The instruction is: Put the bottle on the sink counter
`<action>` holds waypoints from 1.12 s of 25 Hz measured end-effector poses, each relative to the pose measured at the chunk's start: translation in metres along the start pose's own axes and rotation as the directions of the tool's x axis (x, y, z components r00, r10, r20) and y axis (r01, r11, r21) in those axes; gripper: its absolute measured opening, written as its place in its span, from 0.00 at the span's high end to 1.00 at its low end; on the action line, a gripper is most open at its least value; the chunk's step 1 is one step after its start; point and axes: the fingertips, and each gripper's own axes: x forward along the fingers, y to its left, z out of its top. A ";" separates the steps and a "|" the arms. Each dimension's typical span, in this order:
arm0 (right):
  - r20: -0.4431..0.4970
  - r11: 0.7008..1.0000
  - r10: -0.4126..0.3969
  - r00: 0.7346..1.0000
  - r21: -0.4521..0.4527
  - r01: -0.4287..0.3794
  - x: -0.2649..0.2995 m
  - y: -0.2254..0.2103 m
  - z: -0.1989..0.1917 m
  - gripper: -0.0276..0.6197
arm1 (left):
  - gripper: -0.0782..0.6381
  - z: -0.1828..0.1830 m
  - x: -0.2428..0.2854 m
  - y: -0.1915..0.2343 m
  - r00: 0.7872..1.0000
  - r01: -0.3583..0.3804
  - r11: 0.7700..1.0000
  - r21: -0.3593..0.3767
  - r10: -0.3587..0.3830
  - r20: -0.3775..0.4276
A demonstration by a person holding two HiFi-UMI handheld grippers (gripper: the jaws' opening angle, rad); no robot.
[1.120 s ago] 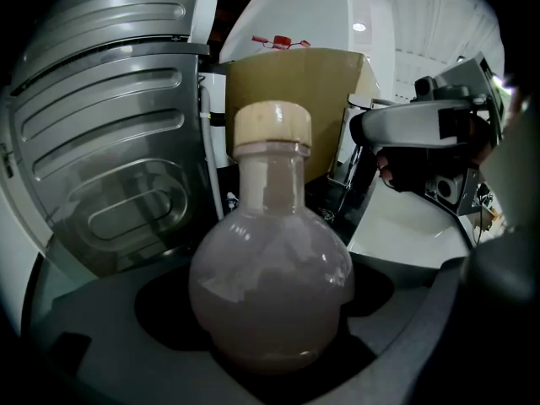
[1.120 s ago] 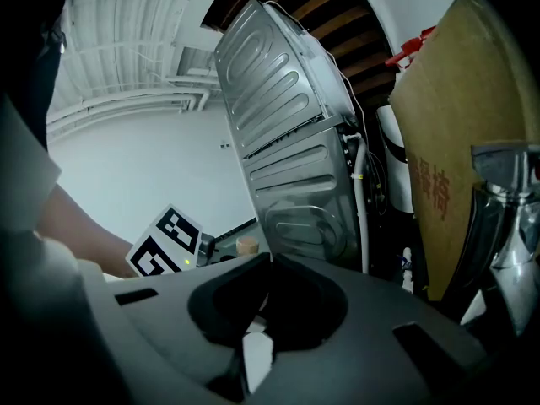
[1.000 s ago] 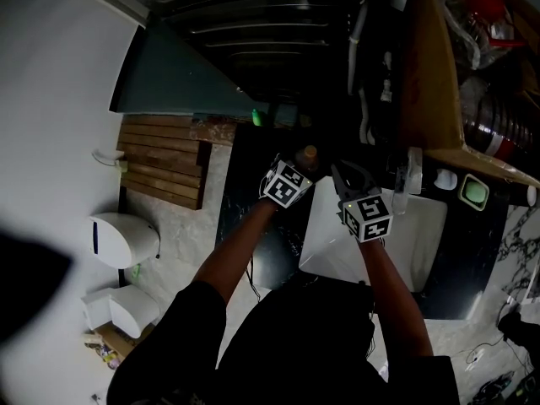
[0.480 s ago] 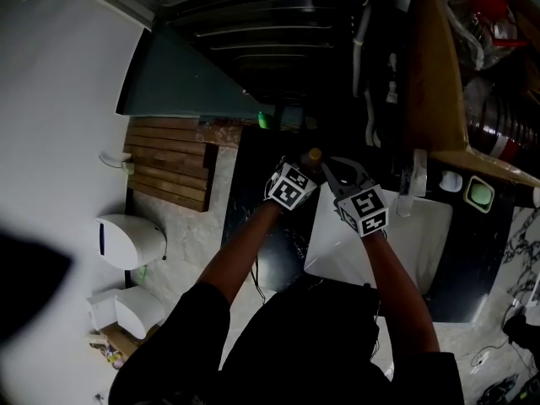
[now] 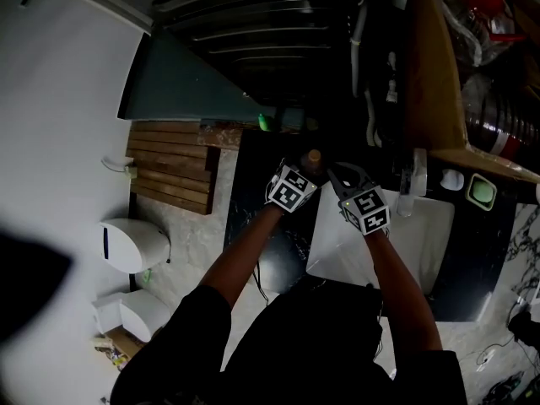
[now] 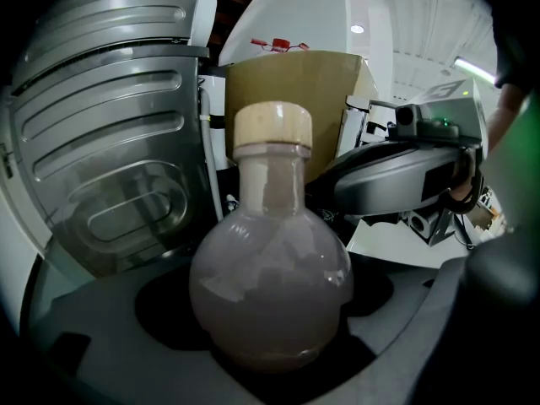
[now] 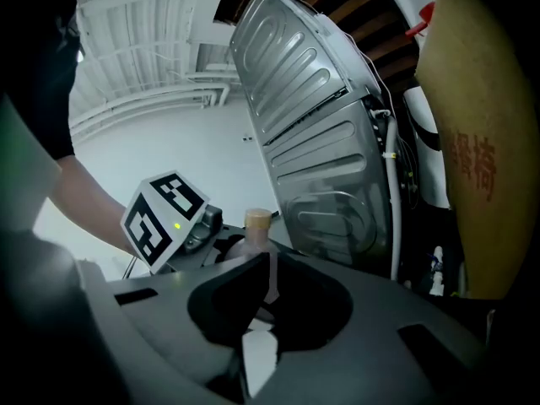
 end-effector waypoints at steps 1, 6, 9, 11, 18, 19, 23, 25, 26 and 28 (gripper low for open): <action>0.021 1.000 0.018 1.000 -0.009 -0.017 0.000 0.003 0.004 0.89 | 0.32 0.000 0.000 0.000 1.000 0.001 1.000 0.000 -0.001 0.002; 0.114 0.997 0.074 0.991 -0.034 -0.071 0.002 0.013 0.026 0.89 | 0.32 0.003 -0.002 0.000 1.000 0.000 1.000 0.013 0.000 0.013; 0.142 0.991 0.133 0.981 -0.044 -0.128 0.004 0.022 0.033 0.76 | 0.32 0.003 -0.002 0.000 1.000 -0.002 1.000 0.013 0.002 0.014; 0.127 0.989 0.148 0.981 -0.045 -0.143 0.009 0.025 0.033 0.71 | 0.32 0.003 -0.002 0.000 1.000 -0.002 1.000 0.010 0.002 0.011; 0.121 0.986 0.161 0.979 -0.049 -0.157 0.013 0.026 0.030 0.68 | 0.32 0.004 -0.002 0.000 1.000 -0.006 1.000 0.007 0.006 0.015; 0.122 0.987 0.159 0.980 -0.045 -0.155 0.013 0.025 0.031 0.68 | 0.32 0.004 -0.002 0.001 1.000 -0.006 1.000 0.007 0.006 0.015; 0.120 0.988 0.155 0.981 -0.043 -0.151 0.011 0.026 0.029 0.68 | 0.32 0.004 -0.003 0.001 1.000 -0.007 1.000 0.010 0.007 0.018; 0.118 0.988 0.152 0.981 -0.042 -0.148 0.008 0.026 0.027 0.68 | 0.32 0.004 -0.002 0.001 1.000 -0.008 1.000 0.010 0.008 0.021; 0.117 0.989 0.149 0.982 -0.043 -0.145 0.005 0.025 0.027 0.68 | 0.32 0.003 -0.002 0.001 1.000 -0.010 1.000 0.008 0.010 0.022; 0.116 0.991 0.134 0.984 -0.044 -0.130 0.000 0.024 0.025 0.68 | 0.32 0.001 -0.002 0.002 1.000 -0.014 1.000 0.002 0.014 0.016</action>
